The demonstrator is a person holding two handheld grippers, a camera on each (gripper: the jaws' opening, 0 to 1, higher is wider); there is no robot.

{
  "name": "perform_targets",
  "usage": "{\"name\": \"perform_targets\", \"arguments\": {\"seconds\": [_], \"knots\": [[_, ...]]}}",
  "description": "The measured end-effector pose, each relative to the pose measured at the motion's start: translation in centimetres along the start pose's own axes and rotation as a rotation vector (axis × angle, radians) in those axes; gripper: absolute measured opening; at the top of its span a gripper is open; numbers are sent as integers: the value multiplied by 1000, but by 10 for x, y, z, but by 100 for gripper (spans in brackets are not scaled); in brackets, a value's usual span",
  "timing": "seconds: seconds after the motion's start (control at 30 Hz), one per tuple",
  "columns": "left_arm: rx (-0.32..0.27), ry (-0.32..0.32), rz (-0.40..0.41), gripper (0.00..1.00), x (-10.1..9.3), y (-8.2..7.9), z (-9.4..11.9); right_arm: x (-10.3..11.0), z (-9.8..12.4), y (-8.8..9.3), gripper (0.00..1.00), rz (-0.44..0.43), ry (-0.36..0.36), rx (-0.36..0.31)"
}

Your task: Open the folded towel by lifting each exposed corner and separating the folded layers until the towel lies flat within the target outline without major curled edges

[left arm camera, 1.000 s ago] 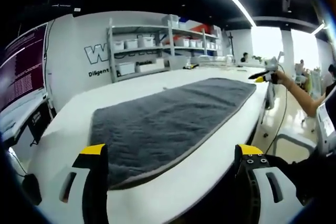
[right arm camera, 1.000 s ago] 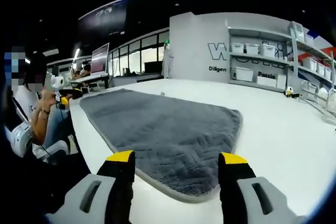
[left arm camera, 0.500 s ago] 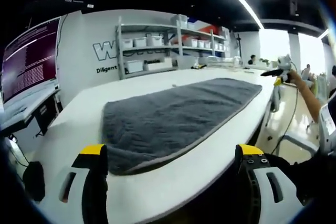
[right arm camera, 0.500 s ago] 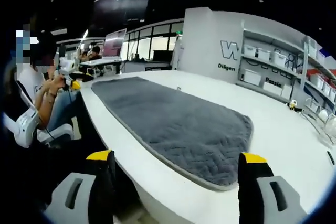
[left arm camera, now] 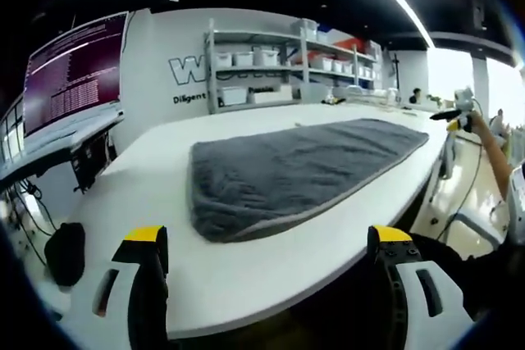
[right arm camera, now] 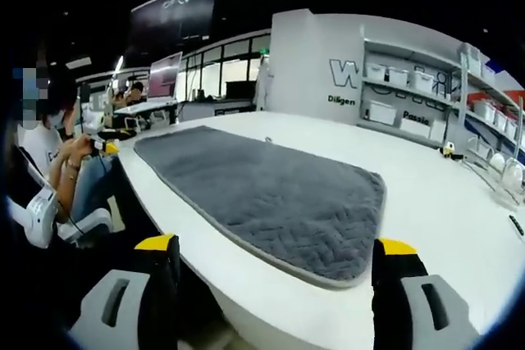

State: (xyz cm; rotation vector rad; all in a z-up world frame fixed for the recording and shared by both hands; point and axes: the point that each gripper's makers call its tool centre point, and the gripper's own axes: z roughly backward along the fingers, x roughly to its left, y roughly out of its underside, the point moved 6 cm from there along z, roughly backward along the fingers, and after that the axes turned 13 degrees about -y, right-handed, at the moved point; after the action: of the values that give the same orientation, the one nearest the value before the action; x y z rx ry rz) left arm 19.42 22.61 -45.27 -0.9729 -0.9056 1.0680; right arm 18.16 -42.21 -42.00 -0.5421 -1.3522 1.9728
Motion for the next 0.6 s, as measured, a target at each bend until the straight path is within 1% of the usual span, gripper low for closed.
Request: {"name": "perform_targets", "arguments": {"seconds": [0.1,0.37,0.6], "knots": [[1,-7,10,99,2,1,0,-2,-1,0,99,-4,11,2],[0,-8,14,99,1,1,2,-1,-3,3,99,-12,10,25],[-1,-6,16,99,1,1,2,-1,-1,6,99,6,7,64]]}}
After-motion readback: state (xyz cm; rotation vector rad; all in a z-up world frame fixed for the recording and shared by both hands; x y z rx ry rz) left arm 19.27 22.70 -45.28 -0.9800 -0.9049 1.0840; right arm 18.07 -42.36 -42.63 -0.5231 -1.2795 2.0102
